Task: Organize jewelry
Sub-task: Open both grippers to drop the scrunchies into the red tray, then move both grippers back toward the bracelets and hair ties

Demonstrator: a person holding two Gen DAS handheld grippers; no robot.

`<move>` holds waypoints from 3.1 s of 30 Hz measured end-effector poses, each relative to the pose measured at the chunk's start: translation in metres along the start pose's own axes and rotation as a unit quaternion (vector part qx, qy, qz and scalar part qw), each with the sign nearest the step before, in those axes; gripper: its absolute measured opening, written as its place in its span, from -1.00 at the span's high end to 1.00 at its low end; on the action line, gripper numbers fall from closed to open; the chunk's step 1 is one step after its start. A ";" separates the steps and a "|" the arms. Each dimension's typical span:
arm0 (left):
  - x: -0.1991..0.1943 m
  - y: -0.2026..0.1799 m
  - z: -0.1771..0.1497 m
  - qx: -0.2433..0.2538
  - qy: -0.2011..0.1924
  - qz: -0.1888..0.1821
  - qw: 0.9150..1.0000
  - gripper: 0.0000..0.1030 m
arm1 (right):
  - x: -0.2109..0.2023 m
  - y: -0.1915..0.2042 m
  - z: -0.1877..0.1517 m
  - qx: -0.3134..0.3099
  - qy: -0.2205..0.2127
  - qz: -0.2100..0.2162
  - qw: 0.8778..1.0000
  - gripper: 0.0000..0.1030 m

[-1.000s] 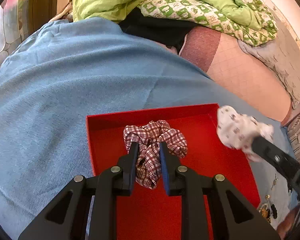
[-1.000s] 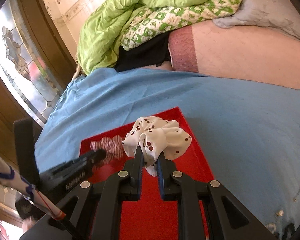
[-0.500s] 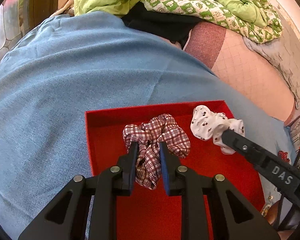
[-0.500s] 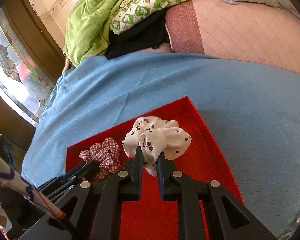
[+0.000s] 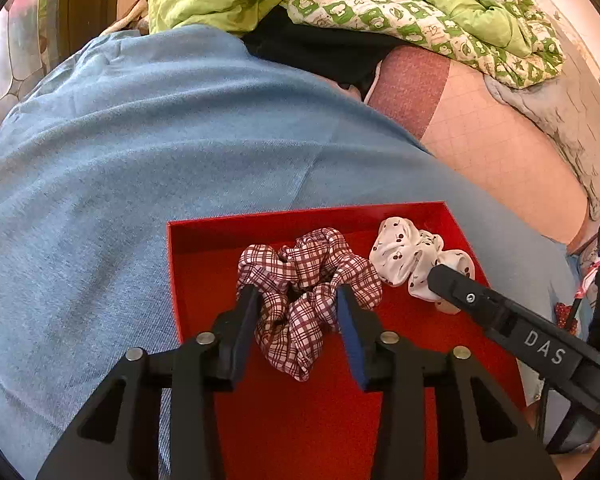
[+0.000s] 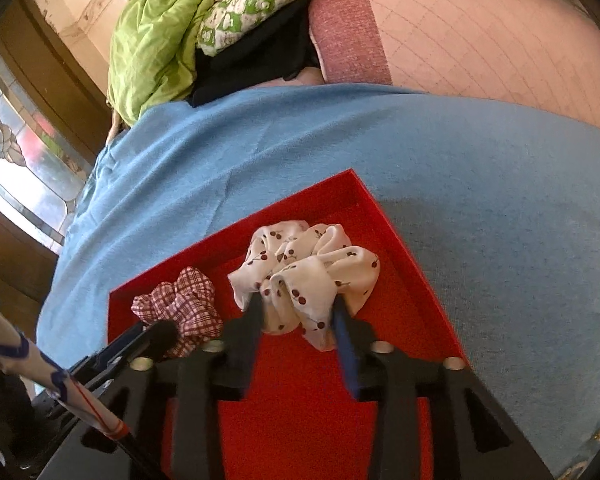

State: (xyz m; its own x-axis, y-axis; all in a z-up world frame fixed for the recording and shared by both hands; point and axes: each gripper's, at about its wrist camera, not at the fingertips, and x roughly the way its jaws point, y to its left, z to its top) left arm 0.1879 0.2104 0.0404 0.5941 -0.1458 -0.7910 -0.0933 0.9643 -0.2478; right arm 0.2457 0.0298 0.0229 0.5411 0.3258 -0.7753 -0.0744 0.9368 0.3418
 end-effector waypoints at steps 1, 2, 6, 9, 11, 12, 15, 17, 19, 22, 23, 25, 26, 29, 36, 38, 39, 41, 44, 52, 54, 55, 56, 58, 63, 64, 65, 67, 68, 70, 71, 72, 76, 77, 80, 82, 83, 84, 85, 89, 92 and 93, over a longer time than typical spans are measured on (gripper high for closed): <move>-0.001 -0.001 0.000 0.000 -0.001 0.000 1.000 0.23 | -0.002 0.000 0.000 0.000 -0.001 0.002 1.000 0.19; -0.002 -0.001 0.000 0.000 -0.002 0.000 1.000 0.23 | -0.004 0.000 0.001 0.001 -0.001 0.004 1.000 0.19; -0.010 -0.002 0.001 -0.001 -0.010 -0.002 1.000 0.19 | -0.015 -0.001 0.001 0.005 -0.009 0.012 1.000 0.05; -0.016 -0.004 0.002 0.005 -0.017 0.000 1.000 0.18 | -0.023 -0.001 0.000 0.005 -0.016 0.018 1.000 0.04; -0.021 -0.005 0.002 0.006 -0.022 0.003 1.000 0.18 | -0.029 -0.002 -0.002 0.006 -0.019 0.019 1.000 0.04; -0.023 -0.006 0.002 0.006 -0.024 0.004 1.000 0.18 | -0.031 -0.002 -0.002 0.007 -0.019 0.020 1.000 0.04; -0.030 -0.012 0.001 0.013 -0.032 0.007 0.999 0.18 | -0.041 -0.004 -0.006 0.007 -0.023 0.024 0.999 0.04; -0.035 -0.017 -0.001 0.020 -0.037 0.010 0.999 0.18 | -0.050 -0.005 -0.010 0.007 -0.027 0.026 0.999 0.04; -0.039 -0.022 -0.003 0.027 -0.043 0.013 0.999 0.18 | -0.058 -0.006 -0.013 0.007 -0.029 0.029 0.999 0.04; -0.050 -0.031 -0.008 0.038 -0.054 0.016 0.998 0.18 | -0.071 -0.007 -0.020 0.005 -0.032 0.030 0.999 0.04; -0.054 -0.035 -0.010 0.042 -0.058 0.016 0.997 0.18 | -0.074 -0.008 -0.022 0.005 -0.033 0.031 0.999 0.04; -0.061 -0.041 -0.015 0.047 -0.067 0.016 0.996 0.18 | -0.082 -0.009 -0.028 0.003 -0.036 0.031 0.999 0.04; -0.065 -0.045 -0.019 0.052 -0.070 0.016 0.996 0.18 | -0.088 -0.010 -0.031 0.002 -0.038 0.031 0.999 0.04; -0.077 -0.055 -0.028 0.063 -0.080 0.015 0.995 0.18 | -0.104 -0.013 -0.041 0.004 -0.044 0.035 0.998 0.04; -0.105 -0.077 -0.054 0.089 -0.100 0.008 0.991 0.13 | -0.139 -0.032 -0.069 0.023 -0.051 0.043 0.997 0.04; -0.111 -0.085 -0.065 0.100 -0.102 0.005 0.990 0.09 | -0.147 -0.039 -0.081 0.028 -0.053 0.043 0.997 0.04; -0.113 -0.089 -0.071 0.105 -0.102 0.003 0.989 0.09 | -0.151 -0.041 -0.085 0.029 -0.053 0.043 0.997 0.04; -0.116 -0.098 -0.084 0.118 -0.096 -0.004 0.988 0.08 | -0.159 -0.050 -0.098 0.034 -0.053 0.041 0.997 0.04; -0.119 -0.111 -0.101 0.136 -0.090 -0.008 0.987 0.08 | -0.170 -0.062 -0.114 0.048 -0.054 0.041 0.997 0.04; -0.125 -0.132 -0.136 0.176 -0.078 -0.006 0.981 0.08 | -0.195 -0.091 -0.147 0.070 -0.065 0.038 0.995 0.04; -0.126 -0.138 -0.145 0.187 -0.075 -0.004 0.979 0.08 | -0.202 -0.101 -0.154 0.081 -0.070 0.039 0.994 0.04; -0.126 -0.141 -0.149 0.193 -0.073 -0.003 0.978 0.08 | -0.204 -0.106 -0.157 0.085 -0.072 0.039 0.993 0.04; -0.126 -0.143 -0.152 0.197 -0.072 -0.002 0.978 0.08 | -0.206 -0.109 -0.159 0.090 -0.075 0.038 0.992 0.04; -0.126 -0.147 -0.160 0.205 -0.069 -0.001 0.976 0.08 | -0.212 -0.121 -0.167 0.102 -0.082 0.035 0.991 0.04; -0.123 -0.152 -0.178 0.213 -0.046 -0.012 0.976 0.08 | -0.219 -0.144 -0.187 0.115 -0.090 0.020 0.989 0.04; -0.122 -0.152 -0.181 0.212 -0.040 -0.018 0.976 0.08 | -0.220 -0.149 -0.191 0.114 -0.092 0.016 0.989 0.04; -0.120 -0.150 -0.184 0.210 -0.029 -0.028 0.977 0.08 | -0.221 -0.155 -0.196 0.114 -0.094 0.007 0.989 0.04; -0.116 -0.147 -0.190 0.206 -0.012 -0.039 0.978 0.08 | -0.223 -0.165 -0.202 0.115 -0.094 -0.003 0.989 0.04; -0.112 -0.144 -0.192 0.203 -0.002 -0.042 0.978 0.08 | -0.225 -0.171 -0.204 0.120 -0.095 -0.005 0.988 0.04; -0.107 -0.142 -0.194 0.198 0.006 -0.046 0.979 0.08 | -0.228 -0.181 -0.205 0.132 -0.101 -0.006 0.986 0.04; -0.105 -0.140 -0.193 0.193 0.009 -0.047 0.980 0.08 | -0.231 -0.187 -0.205 0.138 -0.105 -0.007 0.985 0.04; -0.104 -0.140 -0.193 0.191 0.010 -0.051 0.980 0.08 | -0.233 -0.191 -0.206 0.142 -0.107 -0.007 0.984 0.04; -0.097 -0.147 -0.198 0.203 0.024 -0.081 0.976 0.08 | -0.232 -0.200 -0.207 0.150 -0.102 -0.005 0.983 0.05; -0.095 -0.151 -0.200 0.206 0.031 -0.094 0.973 0.08 | -0.232 -0.202 -0.207 0.152 -0.099 -0.007 0.983 0.05; -0.092 -0.166 -0.208 0.220 0.045 -0.127 0.966 0.08 | -0.232 -0.207 -0.208 0.161 -0.099 -0.005 0.982 0.05; -0.092 -0.179 -0.214 0.236 0.047 -0.144 0.960 0.08 | -0.234 -0.211 -0.209 0.167 -0.100 -0.005 0.981 0.05; -0.089 -0.183 -0.217 0.241 0.051 -0.148 0.958 0.08 | -0.235 -0.213 -0.209 0.170 -0.102 -0.006 0.980 0.05; -0.085 -0.189 -0.219 0.245 0.057 -0.149 0.956 0.08 | -0.235 -0.214 -0.209 0.171 -0.102 -0.005 0.980 0.04; -0.081 -0.193 -0.221 0.248 0.062 -0.146 0.956 0.08 | -0.236 -0.215 -0.210 0.173 -0.102 -0.005 0.980 0.04; -0.064 -0.214 -0.229 0.262 0.072 -0.134 0.953 0.08 | -0.235 -0.218 -0.211 0.177 -0.098 -0.003 0.979 0.04; -0.061 -0.223 -0.233 0.286 0.059 -0.109 0.950 0.38 | -0.233 -0.218 -0.211 0.174 -0.095 -0.004 0.980 0.04; -0.060 -0.223 -0.233 0.293 0.056 -0.096 0.950 0.54 | -0.232 -0.218 -0.210 0.174 -0.093 -0.004 0.980 0.04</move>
State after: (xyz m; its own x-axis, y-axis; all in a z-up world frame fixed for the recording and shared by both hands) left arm -0.0132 -0.0476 0.0129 0.4643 -0.3221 -0.8250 0.4875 0.8707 -0.0656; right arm -0.0396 -0.2232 0.0161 0.6869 0.2593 -0.6789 0.2027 0.8287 0.5216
